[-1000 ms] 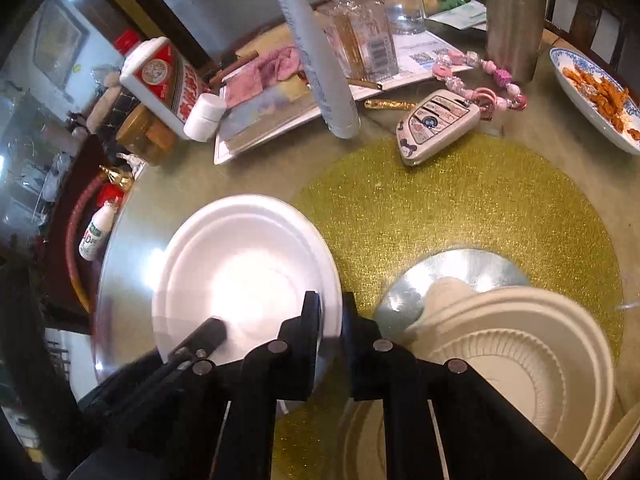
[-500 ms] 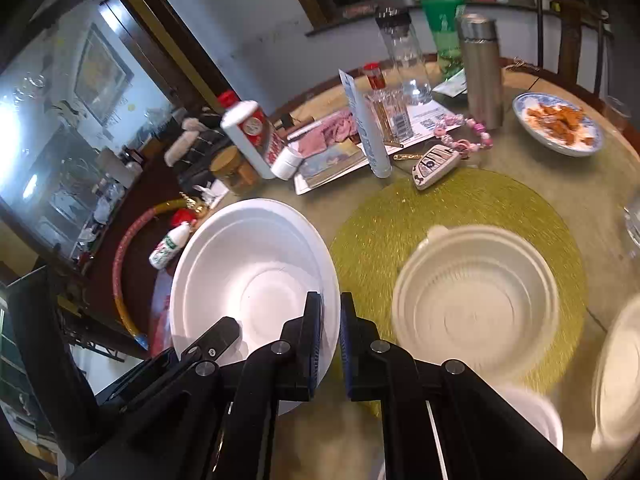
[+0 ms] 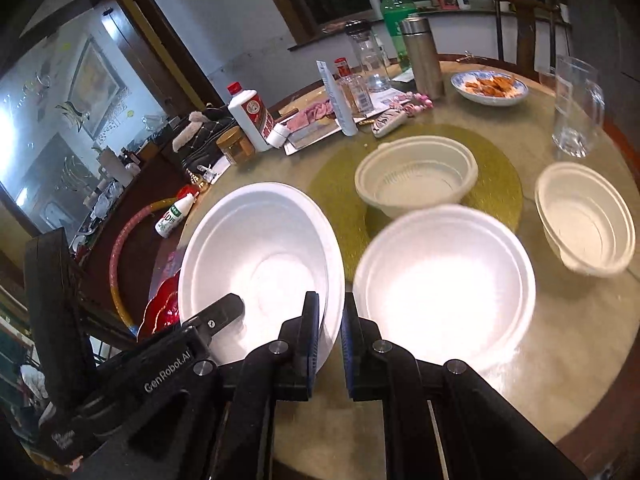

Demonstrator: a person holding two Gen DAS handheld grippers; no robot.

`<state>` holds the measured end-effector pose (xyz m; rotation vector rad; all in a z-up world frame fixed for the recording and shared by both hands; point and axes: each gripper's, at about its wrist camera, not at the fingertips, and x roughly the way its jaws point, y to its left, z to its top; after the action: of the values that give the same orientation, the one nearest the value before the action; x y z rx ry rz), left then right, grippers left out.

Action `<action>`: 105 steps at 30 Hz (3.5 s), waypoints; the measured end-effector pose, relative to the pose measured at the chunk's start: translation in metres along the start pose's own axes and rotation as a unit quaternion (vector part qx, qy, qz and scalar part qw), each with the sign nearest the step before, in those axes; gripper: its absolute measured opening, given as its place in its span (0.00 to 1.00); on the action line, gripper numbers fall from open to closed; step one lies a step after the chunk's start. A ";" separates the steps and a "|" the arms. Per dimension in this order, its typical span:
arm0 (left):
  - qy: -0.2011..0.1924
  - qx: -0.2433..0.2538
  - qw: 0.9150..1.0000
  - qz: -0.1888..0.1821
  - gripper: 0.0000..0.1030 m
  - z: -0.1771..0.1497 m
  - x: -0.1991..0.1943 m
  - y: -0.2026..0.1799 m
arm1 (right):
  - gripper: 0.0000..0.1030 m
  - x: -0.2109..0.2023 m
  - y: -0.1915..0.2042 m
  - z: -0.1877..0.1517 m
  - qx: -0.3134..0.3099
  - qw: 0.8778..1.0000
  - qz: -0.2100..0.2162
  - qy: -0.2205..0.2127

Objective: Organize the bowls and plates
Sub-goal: 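Lift the white foam bowl and carry it toward the red plate stack, then lower the held white bowl over the stacked red plates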

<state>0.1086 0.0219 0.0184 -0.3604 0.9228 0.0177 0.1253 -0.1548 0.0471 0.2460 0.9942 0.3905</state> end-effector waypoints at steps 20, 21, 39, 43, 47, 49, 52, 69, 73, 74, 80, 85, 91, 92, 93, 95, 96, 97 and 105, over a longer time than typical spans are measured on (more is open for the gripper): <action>-0.040 0.029 0.999 0.007 0.11 -0.062 -0.026 0.004 | 0.10 -0.020 -0.008 -0.066 0.010 0.999 0.013 -0.033; -0.040 0.029 0.999 0.006 0.11 -0.064 -0.026 0.005 | 0.10 -0.021 -0.008 -0.068 0.010 0.999 0.013 -0.033; -0.030 0.035 0.999 0.014 0.11 -0.088 -0.019 0.018 | 0.10 -0.008 -0.006 -0.094 0.005 1.000 0.003 -0.018; -0.029 0.035 0.999 0.016 0.12 -0.091 -0.018 0.020 | 0.10 -0.006 -0.006 -0.095 0.003 1.000 0.002 -0.016; -0.028 0.035 0.999 0.018 0.12 -0.092 -0.018 0.021 | 0.10 -0.003 -0.004 -0.096 0.000 1.000 0.002 -0.015; -0.029 0.035 0.999 0.017 0.11 -0.091 -0.018 0.021 | 0.10 -0.003 -0.004 -0.098 0.000 1.000 0.003 -0.014; -0.039 0.040 0.998 0.020 0.12 -0.094 -0.021 0.023 | 0.10 -0.003 -0.004 -0.099 -0.003 1.000 0.005 -0.017; -0.089 0.052 0.994 0.040 0.12 -0.104 -0.035 0.031 | 0.10 -0.003 0.006 -0.111 -0.015 0.999 0.022 -0.041; -0.107 0.051 0.992 0.039 0.12 -0.103 -0.044 0.036 | 0.11 -0.007 0.014 -0.109 -0.023 0.998 0.022 -0.050; -0.111 0.050 0.992 0.039 0.12 -0.103 -0.046 0.038 | 0.11 -0.007 0.017 -0.109 -0.025 0.998 0.023 -0.053; -0.140 0.046 0.988 0.047 0.12 -0.104 -0.057 0.048 | 0.11 -0.007 0.032 -0.108 -0.040 0.997 0.028 -0.067; -0.151 0.041 0.986 0.053 0.12 -0.103 -0.059 0.056 | 0.11 0.003 0.041 -0.106 -0.048 0.996 0.032 -0.061; -0.173 0.039 0.983 0.055 0.12 -0.098 -0.070 0.065 | 0.12 0.005 0.054 -0.102 -0.057 0.995 0.035 -0.069; -0.176 0.036 0.982 0.054 0.12 -0.098 -0.072 0.066 | 0.12 0.004 0.059 -0.102 -0.062 0.995 0.033 -0.073; -0.181 0.032 0.982 0.051 0.12 -0.096 -0.075 0.070 | 0.12 0.003 0.062 -0.102 -0.065 0.994 0.033 -0.075; -0.189 0.030 0.980 0.049 0.12 -0.094 -0.079 0.074 | 0.12 0.000 0.071 -0.100 -0.074 0.993 0.032 -0.085; -0.194 0.029 0.979 0.047 0.12 -0.093 -0.082 0.077 | 0.12 -0.001 0.074 -0.100 -0.077 0.993 0.032 -0.087; -0.199 0.028 0.978 0.046 0.12 -0.092 -0.085 0.080 | 0.12 -0.002 0.079 -0.099 -0.080 0.992 0.032 -0.090; -0.215 0.013 0.975 0.046 0.12 -0.082 -0.101 0.112 | 0.12 0.002 0.120 -0.095 -0.106 0.989 0.034 -0.097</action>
<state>-0.0358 0.1153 0.0194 -0.2746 0.5090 0.1628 0.0207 -0.0435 0.0405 0.1221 0.7489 0.5212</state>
